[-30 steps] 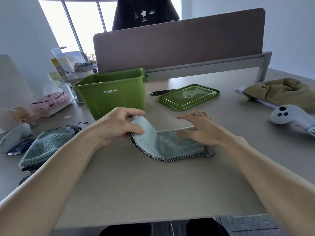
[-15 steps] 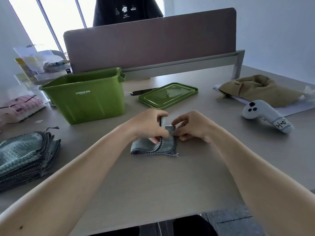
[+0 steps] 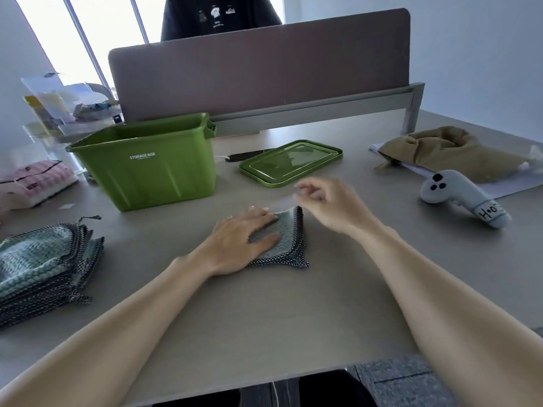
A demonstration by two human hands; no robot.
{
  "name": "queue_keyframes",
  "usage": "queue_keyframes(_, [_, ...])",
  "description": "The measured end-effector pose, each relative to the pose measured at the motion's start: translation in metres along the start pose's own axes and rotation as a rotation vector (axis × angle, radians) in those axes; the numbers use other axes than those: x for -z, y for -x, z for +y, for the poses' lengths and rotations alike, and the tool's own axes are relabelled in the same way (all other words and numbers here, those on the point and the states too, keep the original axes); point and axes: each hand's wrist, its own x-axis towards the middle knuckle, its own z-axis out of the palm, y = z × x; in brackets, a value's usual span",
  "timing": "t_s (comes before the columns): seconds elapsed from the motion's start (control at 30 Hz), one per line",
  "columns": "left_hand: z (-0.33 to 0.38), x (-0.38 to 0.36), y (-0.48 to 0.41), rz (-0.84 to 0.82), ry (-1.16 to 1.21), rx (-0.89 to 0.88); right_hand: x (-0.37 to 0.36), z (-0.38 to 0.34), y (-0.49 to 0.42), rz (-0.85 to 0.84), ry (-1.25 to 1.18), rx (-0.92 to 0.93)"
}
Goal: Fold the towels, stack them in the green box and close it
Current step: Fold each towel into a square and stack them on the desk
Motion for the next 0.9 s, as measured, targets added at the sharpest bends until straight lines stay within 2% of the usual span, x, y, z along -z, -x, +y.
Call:
queue_keyframes(0.13, [0.001, -0.002, -0.002, -0.113, -0.113, 0.031, -0.016, -0.009, 0.008, -0.441, 0.115, 0.14])
queue_keyframes(0.2, [0.0, -0.001, -0.002, -0.164, -0.16, 0.065, -0.019, -0.008, 0.008, -0.555, 0.318, 0.146])
queue_keyframes(0.3, [-0.003, 0.001, -0.001, -0.201, -0.168, 0.122, -0.015, -0.009, 0.008, -0.654, 0.541, 0.043])
queue_keyframes(0.37, [-0.007, 0.001, 0.001, -0.16, -0.072, 0.152, -0.013, -0.013, 0.009, -0.69, 0.578, 0.01])
queue_keyframes(0.4, [-0.008, 0.003, 0.003, -0.079, 0.032, 0.171, -0.013, -0.014, 0.009, -0.696, 0.589, 0.009])
queue_keyframes(0.47, [-0.011, 0.007, 0.006, 0.183, 0.249, 0.232, -0.012, -0.017, 0.009, -0.7, 0.597, 0.011])
queue_keyframes(0.53, [-0.012, 0.01, 0.007, 0.366, 0.255, 0.304, -0.013, -0.016, 0.009, -0.7, 0.603, 0.012])
queue_keyframes(0.6, [-0.013, 0.011, 0.007, 0.328, 0.216, 0.363, -0.012, -0.017, 0.01, -0.699, 0.595, 0.013])
queue_keyframes(0.63, [-0.013, 0.011, 0.007, 0.29, 0.277, 0.383, -0.012, -0.018, 0.011, -0.699, 0.589, 0.014])
queue_keyframes(0.77, [-0.008, 0.015, 0.006, 0.284, 0.816, 0.339, -0.009, -0.018, 0.013, -0.686, 0.564, 0.052])
queue_keyframes(0.9, [-0.002, 0.016, 0.009, 0.31, 1.094, 0.226, -0.011, -0.017, 0.012, -0.641, 0.509, 0.081])
